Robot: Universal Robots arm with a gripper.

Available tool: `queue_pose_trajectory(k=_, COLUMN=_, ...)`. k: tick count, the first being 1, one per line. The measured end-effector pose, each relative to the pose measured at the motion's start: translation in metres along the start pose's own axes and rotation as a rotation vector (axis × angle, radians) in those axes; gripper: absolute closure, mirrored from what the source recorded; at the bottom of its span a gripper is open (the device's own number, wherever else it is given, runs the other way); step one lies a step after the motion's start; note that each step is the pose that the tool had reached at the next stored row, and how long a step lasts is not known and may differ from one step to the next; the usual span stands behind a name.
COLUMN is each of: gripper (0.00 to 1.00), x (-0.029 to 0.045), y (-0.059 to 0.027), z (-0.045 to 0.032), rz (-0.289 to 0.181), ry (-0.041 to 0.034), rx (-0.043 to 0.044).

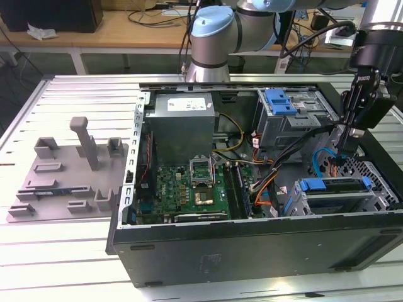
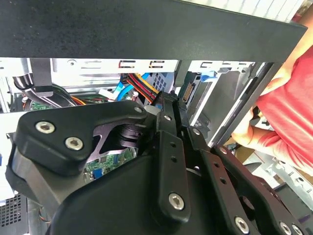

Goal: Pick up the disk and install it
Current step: 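Insert the first disk wire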

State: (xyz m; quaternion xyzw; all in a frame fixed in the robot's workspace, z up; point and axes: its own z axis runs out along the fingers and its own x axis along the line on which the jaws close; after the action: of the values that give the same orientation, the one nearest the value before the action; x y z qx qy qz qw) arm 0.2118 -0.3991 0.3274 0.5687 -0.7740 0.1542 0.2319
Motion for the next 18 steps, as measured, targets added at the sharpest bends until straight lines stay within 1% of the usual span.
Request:
queue_pose_trajectory(k=1, gripper=0.84, x=0.0005, y=-0.0001, z=0.0002, rz=0.0, ry=-0.0029, rx=-0.0003)
queue_pose_trajectory(k=2, gripper=0.84, x=0.0015, y=0.0002, z=0.0009, rz=-0.001, ry=-0.0109, rx=-0.0007)
queue_pose_trajectory(k=3, gripper=0.84, x=0.0021, y=0.0003, z=0.0013, rz=-0.001, ry=-0.0155, rx=-0.0007)
queue_pose_trajectory(k=5, gripper=0.84, x=0.0037, y=0.0006, z=0.0021, rz=-0.002, ry=-0.03, rx=-0.0012)
queue_pose_trajectory(k=7, gripper=0.84, x=0.0066, y=0.0016, z=0.002, rz=-0.001, ry=-0.0372, rx=-0.0005)
queue_pose_trajectory(k=11, gripper=0.84, x=0.0133, y=0.0022, z=0.0006, rz=-0.001, ry=-0.0387, rx=0.0004)
queue_pose_trajectory(k=12, gripper=0.84, x=0.0167, y=0.0018, z=0.0014, rz=-0.001, ry=-0.0392, rx=0.0005)
queue_pose_trajectory(k=14, gripper=0.84, x=0.0206, y=0.0008, z=0.0033, rz=-0.001, ry=-0.0413, rx=0.0009)
queue_pose_trajectory(k=16, gripper=0.84, x=0.0245, y=-0.0005, z=0.0058, rz=-0.002, ry=-0.0473, rx=0.0006)
queue_pose_trajectory(k=18, gripper=0.84, x=0.0269, y=-0.0013, z=0.0071, rz=-0.004, ry=-0.0579, rx=0.0006)
